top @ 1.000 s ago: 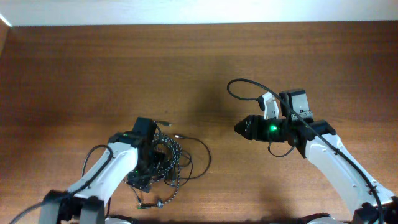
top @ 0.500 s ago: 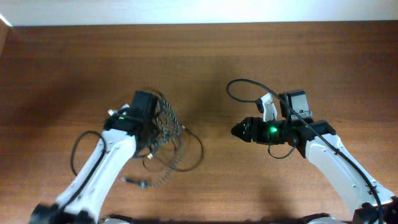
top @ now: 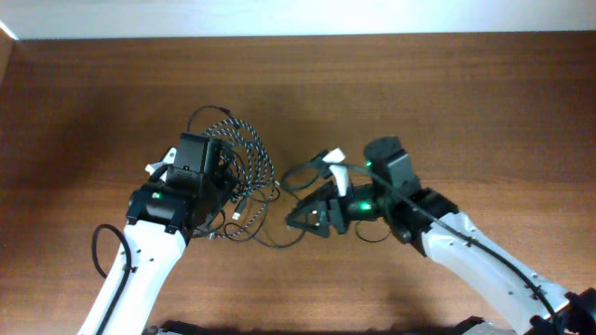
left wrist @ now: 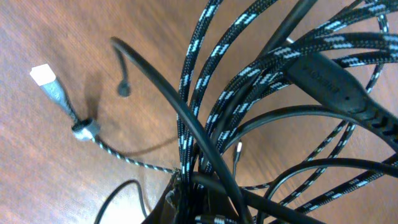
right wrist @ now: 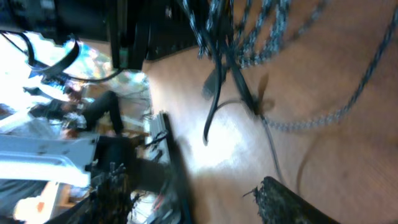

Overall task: Untangle cables
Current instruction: 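Grasp the thin black cable with the right gripper and pull it right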

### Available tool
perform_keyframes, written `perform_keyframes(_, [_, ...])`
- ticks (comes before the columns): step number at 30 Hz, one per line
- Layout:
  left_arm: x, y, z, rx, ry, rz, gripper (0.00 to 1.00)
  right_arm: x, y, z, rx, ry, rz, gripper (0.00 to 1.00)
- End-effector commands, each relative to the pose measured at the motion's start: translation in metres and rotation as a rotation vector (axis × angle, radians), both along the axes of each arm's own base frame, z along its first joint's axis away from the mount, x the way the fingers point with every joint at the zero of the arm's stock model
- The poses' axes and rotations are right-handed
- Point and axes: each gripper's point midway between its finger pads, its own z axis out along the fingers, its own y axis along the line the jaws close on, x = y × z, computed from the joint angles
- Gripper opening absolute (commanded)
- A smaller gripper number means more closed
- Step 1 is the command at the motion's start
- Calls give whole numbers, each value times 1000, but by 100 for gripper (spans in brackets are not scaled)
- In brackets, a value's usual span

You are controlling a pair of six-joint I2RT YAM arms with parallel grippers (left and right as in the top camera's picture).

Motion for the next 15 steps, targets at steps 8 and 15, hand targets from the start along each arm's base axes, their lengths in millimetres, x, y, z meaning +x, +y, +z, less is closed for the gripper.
perform_keyframes(8, [-19,-29,3,-189,80,-18,0,8,32,12,13,-107,-79,64])
perform_keyframes(15, [-24,-44,5,-265,101,-63,0,15,34,-12,-35,-48,-107,15])
